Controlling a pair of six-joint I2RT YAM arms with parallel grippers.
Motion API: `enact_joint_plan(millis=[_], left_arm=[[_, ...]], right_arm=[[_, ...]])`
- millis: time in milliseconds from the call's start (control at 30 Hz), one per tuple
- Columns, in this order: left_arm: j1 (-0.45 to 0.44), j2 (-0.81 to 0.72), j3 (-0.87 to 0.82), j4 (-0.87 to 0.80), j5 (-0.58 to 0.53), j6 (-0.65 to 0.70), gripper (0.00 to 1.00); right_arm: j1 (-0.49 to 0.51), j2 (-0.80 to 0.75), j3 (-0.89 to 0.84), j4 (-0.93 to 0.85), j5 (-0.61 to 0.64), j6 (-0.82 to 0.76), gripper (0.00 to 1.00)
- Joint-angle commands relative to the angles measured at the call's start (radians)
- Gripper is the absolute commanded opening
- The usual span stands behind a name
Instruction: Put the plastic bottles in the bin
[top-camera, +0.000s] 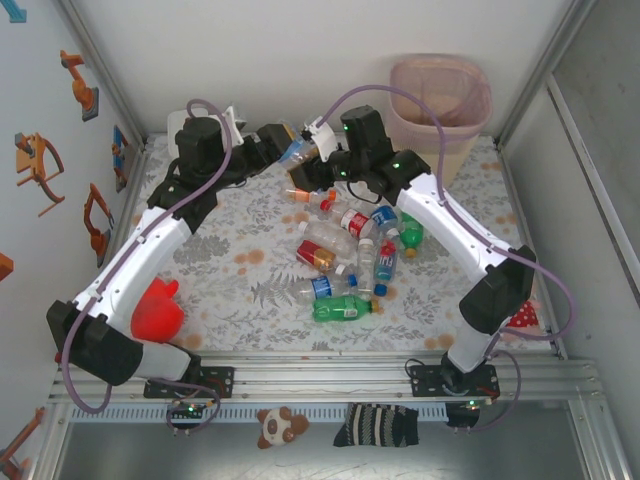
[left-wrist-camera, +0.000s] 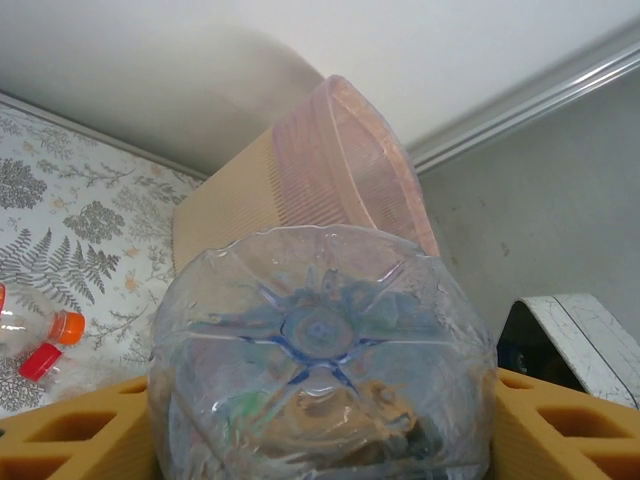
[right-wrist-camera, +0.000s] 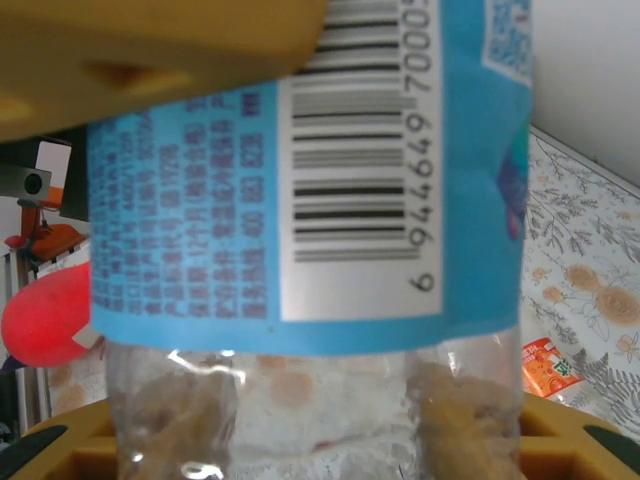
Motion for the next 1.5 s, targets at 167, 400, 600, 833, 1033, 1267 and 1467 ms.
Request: enact_joint_plan(millis=[167, 400, 600, 833, 1033, 1267, 1467], left_arm=[[0.015, -0.086, -0.041, -0.009, -0.078, 0.039, 0.8], [0.043, -0.156, -0.097, -0.035, -0.144, 0.067, 0.86], [0.056, -0.174, -0.124, -0.059, -0.143, 0.084, 0.87], [0.064, -0.169, -0.139, -0.055, -0.131, 0.081, 0.86], [0.071, -0.164, -0.146, -0.053, -0.124, 0.077, 0.86], [0.072, -0.18, -0.181, -0.047, -0.119, 0.06, 0.86], [0.072, -0.184, -0.22, -0.022, -0.114, 0.039, 0.86]], right_arm=[[-0.014, -0.039, 0.024, 0.011, 0.067, 0.028, 0.46], [-0.112, -0.058, 0.047, 0.01, 0.106, 0.063, 0.46], [-0.282, -0.037, 0.141, -0.02, 0.105, 0.164, 0.45], [-0.435, 0.053, 0.306, -0.079, 0.241, 0.236, 0.44], [-0.484, 0.184, 0.475, -0.111, 0.463, 0.169, 0.44], [-0.539, 0.296, 0.548, -0.04, 0.546, 0.156, 0.43], [-0.574, 0.419, 0.618, -0.02, 0.54, 0.144, 0.43]])
